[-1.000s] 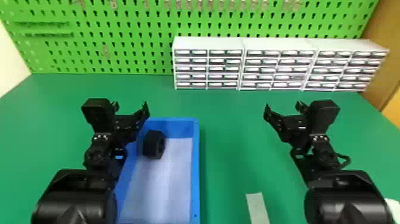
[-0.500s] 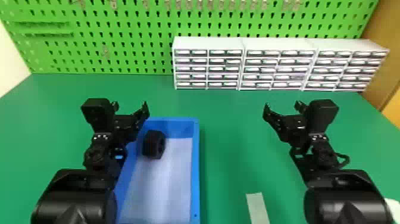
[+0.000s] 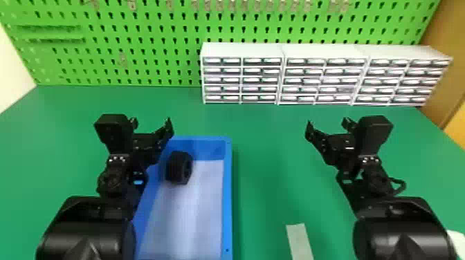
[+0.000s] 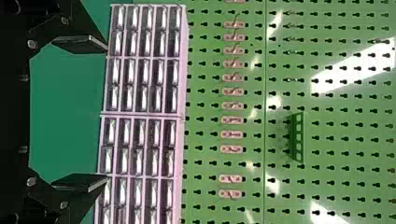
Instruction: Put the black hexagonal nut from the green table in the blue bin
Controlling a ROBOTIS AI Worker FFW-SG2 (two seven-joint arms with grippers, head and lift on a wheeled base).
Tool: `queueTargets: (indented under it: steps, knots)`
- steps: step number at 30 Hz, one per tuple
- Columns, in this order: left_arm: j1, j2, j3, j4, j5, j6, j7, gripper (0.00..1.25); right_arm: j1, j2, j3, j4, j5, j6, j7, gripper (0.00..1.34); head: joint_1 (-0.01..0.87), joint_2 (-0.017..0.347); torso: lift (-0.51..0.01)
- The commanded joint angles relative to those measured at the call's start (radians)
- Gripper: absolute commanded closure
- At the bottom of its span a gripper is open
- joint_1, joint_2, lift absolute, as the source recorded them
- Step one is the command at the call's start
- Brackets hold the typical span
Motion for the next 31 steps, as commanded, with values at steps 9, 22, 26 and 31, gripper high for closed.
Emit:
queueTargets:
  steps: [9, 22, 26, 31]
  knots:
    - [0.002, 0.0, 0.0, 0.0, 0.0, 0.0, 0.0, 0.38, 0.004, 0.003, -0.002, 0.0, 0.0, 0.0, 0.0, 0.3, 0.686, 0.051, -0.096]
    - [0.002, 0.0, -0.002, 0.0, 0.0, 0.0, 0.0, 0.38, 0.004, 0.003, -0.004, 0.0, 0.0, 0.0, 0.0, 0.3, 0.686, 0.051, -0.096]
    - [0.002, 0.0, -0.003, 0.0, 0.0, 0.0, 0.0, 0.38, 0.004, 0.003, -0.004, 0.0, 0.0, 0.0, 0.0, 0.3, 0.686, 0.051, -0.096]
    - [0.002, 0.0, -0.005, 0.0, 0.003, 0.0, 0.0, 0.38, 0.004, 0.003, -0.005, 0.0, 0.0, 0.003, 0.0, 0.3, 0.686, 0.051, -0.096]
